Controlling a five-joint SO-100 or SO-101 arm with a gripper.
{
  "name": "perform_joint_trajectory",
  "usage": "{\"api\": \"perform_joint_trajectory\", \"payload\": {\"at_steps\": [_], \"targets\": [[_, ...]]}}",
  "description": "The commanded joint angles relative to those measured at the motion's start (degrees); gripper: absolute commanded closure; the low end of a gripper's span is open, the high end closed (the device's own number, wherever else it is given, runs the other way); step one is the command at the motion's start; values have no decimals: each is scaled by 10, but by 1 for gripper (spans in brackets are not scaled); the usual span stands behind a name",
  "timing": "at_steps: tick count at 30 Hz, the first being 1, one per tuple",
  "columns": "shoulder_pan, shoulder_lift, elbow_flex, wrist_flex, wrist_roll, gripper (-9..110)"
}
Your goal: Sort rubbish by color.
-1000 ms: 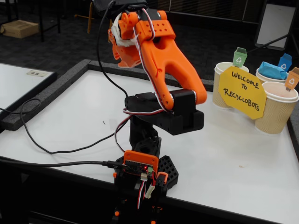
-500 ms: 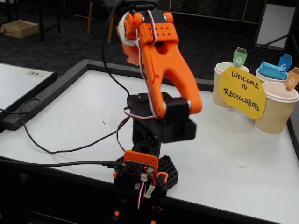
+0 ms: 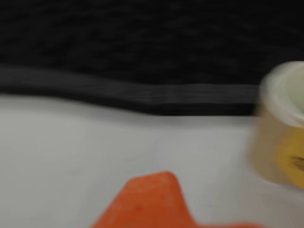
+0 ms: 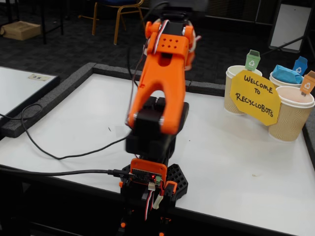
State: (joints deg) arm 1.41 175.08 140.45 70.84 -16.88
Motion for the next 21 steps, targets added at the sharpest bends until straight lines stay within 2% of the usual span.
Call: {"api": "perform_joint_trajectory", "payload": {"at_steps": [1,5,11,21], "targets": [[125,14,-11,-35,-10,101],[232,14,32,-87,-8,101],[323,23,62,-104,-9,101],[353,53,83,-79,-9,101]]}}
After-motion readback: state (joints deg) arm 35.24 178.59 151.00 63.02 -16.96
